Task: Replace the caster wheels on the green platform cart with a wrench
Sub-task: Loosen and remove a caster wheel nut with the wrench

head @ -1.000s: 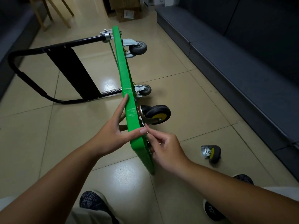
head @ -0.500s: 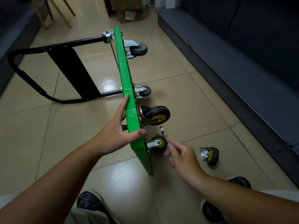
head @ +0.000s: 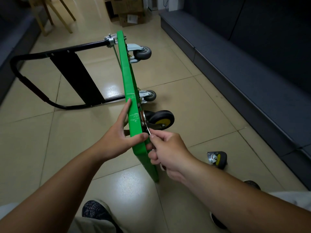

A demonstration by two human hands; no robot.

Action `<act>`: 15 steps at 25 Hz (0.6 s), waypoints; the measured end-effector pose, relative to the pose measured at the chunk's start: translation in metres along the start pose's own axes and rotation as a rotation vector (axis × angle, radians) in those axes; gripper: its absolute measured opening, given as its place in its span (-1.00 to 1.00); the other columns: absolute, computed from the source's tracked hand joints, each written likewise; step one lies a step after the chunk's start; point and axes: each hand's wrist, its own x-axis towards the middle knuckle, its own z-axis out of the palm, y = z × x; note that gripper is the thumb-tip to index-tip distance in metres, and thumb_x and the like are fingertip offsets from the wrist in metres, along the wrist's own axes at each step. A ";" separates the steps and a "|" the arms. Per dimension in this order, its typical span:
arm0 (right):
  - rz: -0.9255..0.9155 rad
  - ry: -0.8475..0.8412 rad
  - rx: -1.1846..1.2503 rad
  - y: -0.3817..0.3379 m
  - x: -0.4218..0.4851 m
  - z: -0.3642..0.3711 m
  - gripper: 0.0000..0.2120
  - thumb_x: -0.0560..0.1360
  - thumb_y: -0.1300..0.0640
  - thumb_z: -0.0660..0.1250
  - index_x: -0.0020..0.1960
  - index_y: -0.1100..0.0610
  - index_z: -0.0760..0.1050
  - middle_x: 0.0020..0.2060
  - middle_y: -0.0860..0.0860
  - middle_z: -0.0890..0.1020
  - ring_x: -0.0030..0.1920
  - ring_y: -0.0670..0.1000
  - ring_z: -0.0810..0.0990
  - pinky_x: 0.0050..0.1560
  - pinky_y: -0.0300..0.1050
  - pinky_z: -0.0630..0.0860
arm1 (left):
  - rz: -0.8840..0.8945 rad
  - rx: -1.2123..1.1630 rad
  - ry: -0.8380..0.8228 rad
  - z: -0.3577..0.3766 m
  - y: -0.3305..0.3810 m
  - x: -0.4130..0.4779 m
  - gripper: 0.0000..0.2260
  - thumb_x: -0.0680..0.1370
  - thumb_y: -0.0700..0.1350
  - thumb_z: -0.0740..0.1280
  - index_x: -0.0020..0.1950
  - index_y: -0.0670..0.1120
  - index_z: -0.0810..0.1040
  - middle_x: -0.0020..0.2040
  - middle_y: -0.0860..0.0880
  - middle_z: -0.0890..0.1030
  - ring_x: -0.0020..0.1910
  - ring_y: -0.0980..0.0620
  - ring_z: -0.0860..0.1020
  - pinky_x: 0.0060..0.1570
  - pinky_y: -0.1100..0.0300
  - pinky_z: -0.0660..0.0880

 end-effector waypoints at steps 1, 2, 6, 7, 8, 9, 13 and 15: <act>-0.008 -0.021 -0.028 -0.002 0.001 -0.002 -0.69 0.67 0.18 0.24 0.37 0.01 0.52 -0.33 0.03 0.49 -0.51 -0.09 0.36 -0.52 -0.24 0.32 | 0.006 0.013 -0.005 -0.001 -0.001 0.000 0.01 0.40 0.07 0.51 0.60 0.36 -0.14 0.60 0.10 0.21 0.44 0.23 0.41 0.10 0.31 0.58; -0.014 -0.045 -0.058 -0.003 0.003 -0.005 -0.69 0.67 0.18 0.25 0.37 -0.01 0.53 -0.33 0.03 0.48 -0.50 -0.08 0.36 -0.52 -0.24 0.32 | 0.010 0.028 -0.013 -0.002 -0.002 0.000 0.00 0.41 0.12 0.51 0.59 0.38 -0.15 0.61 0.13 0.19 0.50 0.18 0.33 0.16 0.28 0.57; -0.124 -0.103 -0.167 0.013 0.009 -0.015 -0.68 0.67 0.15 0.25 0.38 -0.08 0.52 -0.43 -0.09 0.43 -0.49 -0.12 0.32 -0.49 -0.23 0.31 | 0.000 0.038 -0.043 -0.004 -0.005 0.000 0.00 0.42 0.18 0.52 0.57 0.42 -0.18 0.62 0.18 0.15 0.53 0.13 0.29 0.23 0.22 0.55; -0.200 -0.106 -0.223 0.021 0.012 -0.017 -0.66 0.67 0.14 0.24 0.40 -0.10 0.50 -0.44 -0.16 0.45 -0.47 -0.17 0.35 -0.46 -0.27 0.33 | -0.003 0.039 -0.043 -0.004 -0.005 -0.001 0.01 0.42 0.20 0.53 0.57 0.42 -0.18 0.61 0.19 0.16 0.53 0.12 0.30 0.21 0.25 0.55; -0.292 -0.112 -0.289 0.031 0.016 -0.018 -0.64 0.68 0.15 0.23 0.43 -0.11 0.47 -0.37 -0.23 0.50 -0.40 -0.23 0.40 -0.38 -0.33 0.38 | -0.003 0.038 -0.041 -0.005 -0.005 -0.001 0.03 0.39 0.23 0.54 0.56 0.43 -0.18 0.61 0.19 0.16 0.53 0.12 0.30 0.19 0.28 0.55; -0.386 -0.113 -0.364 0.041 0.020 -0.020 -0.61 0.68 0.16 0.21 0.47 -0.11 0.42 -0.22 -0.26 0.58 -0.28 -0.27 0.50 -0.25 -0.37 0.46 | -0.003 0.038 -0.043 -0.006 -0.005 -0.002 0.04 0.35 0.25 0.53 0.56 0.44 -0.17 0.61 0.19 0.16 0.53 0.10 0.30 0.16 0.29 0.56; -0.701 -0.006 -0.684 0.066 0.053 -0.034 -0.57 0.70 0.07 0.14 0.56 -0.14 0.28 0.18 0.08 0.62 0.17 0.05 0.62 0.15 0.09 0.60 | -0.018 0.048 -0.047 -0.004 -0.004 -0.001 0.05 0.29 0.30 0.48 0.55 0.45 -0.19 0.54 0.30 0.13 0.53 0.05 0.28 0.13 0.32 0.56; -0.735 0.039 -0.780 0.072 0.062 -0.036 -0.56 0.70 0.00 0.08 0.58 -0.16 0.21 0.01 0.11 0.59 -0.03 0.11 0.61 -0.05 0.16 0.59 | -0.017 0.045 -0.040 -0.004 -0.002 0.000 0.07 0.28 0.30 0.47 0.56 0.42 -0.19 0.47 0.40 0.13 0.52 0.09 0.25 0.14 0.31 0.55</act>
